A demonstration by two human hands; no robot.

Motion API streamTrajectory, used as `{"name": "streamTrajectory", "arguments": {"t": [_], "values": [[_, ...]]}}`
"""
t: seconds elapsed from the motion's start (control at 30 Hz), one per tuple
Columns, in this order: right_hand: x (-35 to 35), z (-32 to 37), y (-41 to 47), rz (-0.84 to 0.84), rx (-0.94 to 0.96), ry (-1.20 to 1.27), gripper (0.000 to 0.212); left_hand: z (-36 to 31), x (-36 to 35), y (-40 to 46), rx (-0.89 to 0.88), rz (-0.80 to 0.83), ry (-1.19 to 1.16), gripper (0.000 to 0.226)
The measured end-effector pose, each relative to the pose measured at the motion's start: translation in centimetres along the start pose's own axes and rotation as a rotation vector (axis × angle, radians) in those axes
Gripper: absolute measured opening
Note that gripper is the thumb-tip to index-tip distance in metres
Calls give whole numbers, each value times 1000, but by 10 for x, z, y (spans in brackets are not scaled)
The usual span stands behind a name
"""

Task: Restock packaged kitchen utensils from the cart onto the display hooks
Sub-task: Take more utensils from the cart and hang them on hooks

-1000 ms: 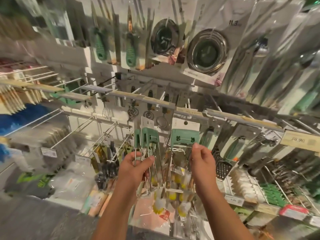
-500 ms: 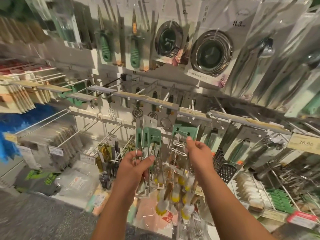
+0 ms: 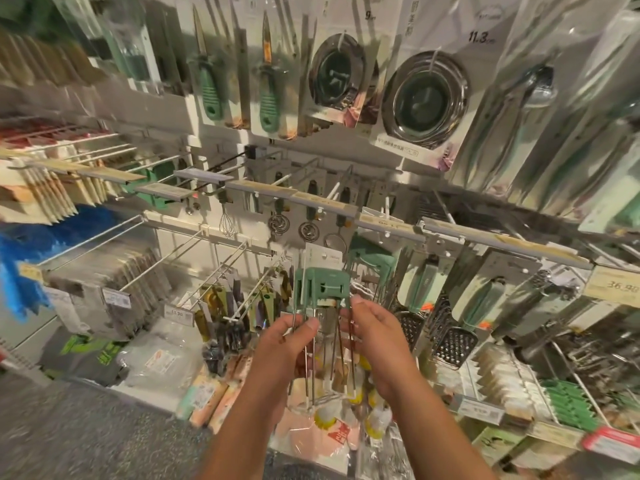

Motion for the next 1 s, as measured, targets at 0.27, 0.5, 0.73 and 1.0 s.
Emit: {"name": "streamTrajectory", "arguments": {"t": [0.27, 0.5, 0.73, 1.0], "values": [[-5, -2, -3, 38, -2, 98, 24, -3, -11, -3, -11, 49, 79, 21], [2, 0, -4, 32, 70, 61, 34, -8, -9, 1, -44, 30, 28, 19], [2, 3, -7, 94, 77, 232, 22, -9, -3, 1, -41, -33, 37, 28], [29, 24, -12, -67, 234, 124, 24, -11, 6, 7, -59, -77, 13, 19]]}}
Point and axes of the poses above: each hand's wrist, its own y-axis towards the middle knuckle, its own x-axis out of the back of the hand, z = x × y, the point moved 7 cm from there along y, towards the middle knuckle, and after that the axes turned 9 degrees about z, right-handed, at the moved point
